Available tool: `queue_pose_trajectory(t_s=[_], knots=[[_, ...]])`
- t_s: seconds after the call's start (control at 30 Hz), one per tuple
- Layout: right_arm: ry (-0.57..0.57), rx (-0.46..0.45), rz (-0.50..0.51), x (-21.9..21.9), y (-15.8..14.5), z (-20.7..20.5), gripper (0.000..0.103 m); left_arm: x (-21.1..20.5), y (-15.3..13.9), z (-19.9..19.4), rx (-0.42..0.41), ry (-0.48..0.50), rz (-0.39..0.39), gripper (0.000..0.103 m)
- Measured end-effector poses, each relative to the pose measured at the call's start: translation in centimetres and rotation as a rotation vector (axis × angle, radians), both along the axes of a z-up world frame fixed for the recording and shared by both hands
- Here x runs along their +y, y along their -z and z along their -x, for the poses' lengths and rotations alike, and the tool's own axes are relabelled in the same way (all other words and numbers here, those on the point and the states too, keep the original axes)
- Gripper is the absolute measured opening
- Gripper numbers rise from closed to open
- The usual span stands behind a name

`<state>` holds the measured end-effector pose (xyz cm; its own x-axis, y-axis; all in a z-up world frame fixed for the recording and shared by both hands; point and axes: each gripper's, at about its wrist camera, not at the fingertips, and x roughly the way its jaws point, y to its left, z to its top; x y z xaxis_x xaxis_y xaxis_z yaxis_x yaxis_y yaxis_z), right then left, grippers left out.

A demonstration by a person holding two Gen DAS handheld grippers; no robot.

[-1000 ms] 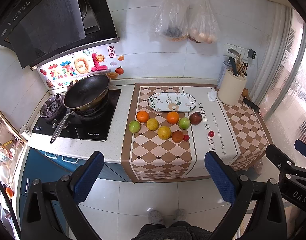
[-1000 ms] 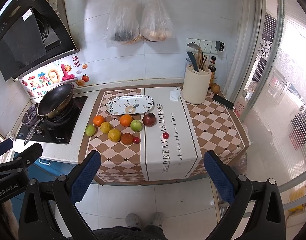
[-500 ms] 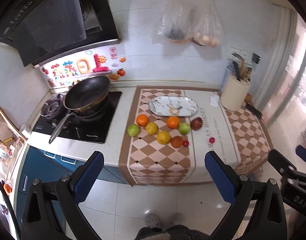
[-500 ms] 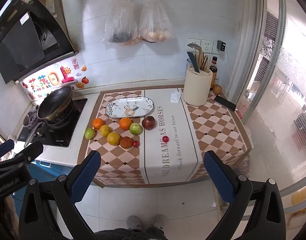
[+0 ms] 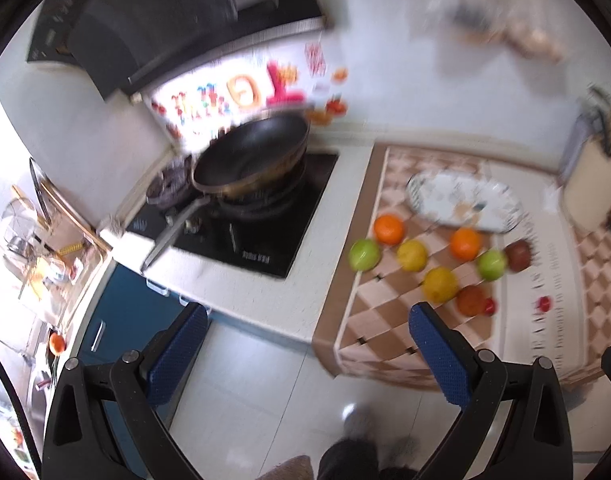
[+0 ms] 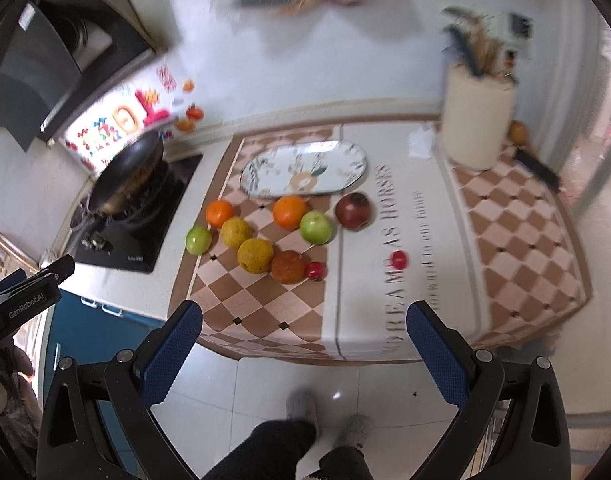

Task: Organize fruits
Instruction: 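Grasp the green apple with the left gripper while the right grasps a lemon, then carry the green apple and lemon onto the floral plate and release both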

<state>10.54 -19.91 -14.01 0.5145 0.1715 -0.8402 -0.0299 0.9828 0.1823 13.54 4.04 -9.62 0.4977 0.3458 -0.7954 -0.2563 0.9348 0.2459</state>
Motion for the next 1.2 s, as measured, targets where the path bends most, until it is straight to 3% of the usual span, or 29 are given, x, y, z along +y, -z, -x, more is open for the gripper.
queue_pose_trajectory(t_s=[0.27,0.4,0.53,0.77,0.97,1.1,1.2], knots=[[-0.009,0.160,-0.010,4.4,8.6,-10.4,0.101,4.3,8.1,-9.6,0.199,0.022,0.093,0.102],[-0.027,0.240,0.000,6.7,12.1,-14.4,0.100,5.1,12.2,-14.8,0.300,0.098,0.109,0.098],[-0.056,0.333,0.000,9.1,15.6,-17.6,0.093,4.7,16.3,-19.1,0.408,0.234,0.088,0.096],[-0.112,0.457,0.038,12.4,19.9,-20.7,0.088,3.2,21.7,-23.0,0.548,0.436,0.014,0.096],[-0.148,0.528,0.047,13.7,21.7,-22.0,0.084,2.3,25.0,-24.5,0.667,0.510,0.061,0.095],[-0.163,0.566,0.062,14.1,22.7,-22.5,0.074,2.3,25.7,-25.2,0.697,0.516,0.142,0.054],[-0.174,0.575,0.086,14.3,23.3,-22.6,0.066,2.2,25.7,-25.3,0.683,0.516,0.158,0.052]])
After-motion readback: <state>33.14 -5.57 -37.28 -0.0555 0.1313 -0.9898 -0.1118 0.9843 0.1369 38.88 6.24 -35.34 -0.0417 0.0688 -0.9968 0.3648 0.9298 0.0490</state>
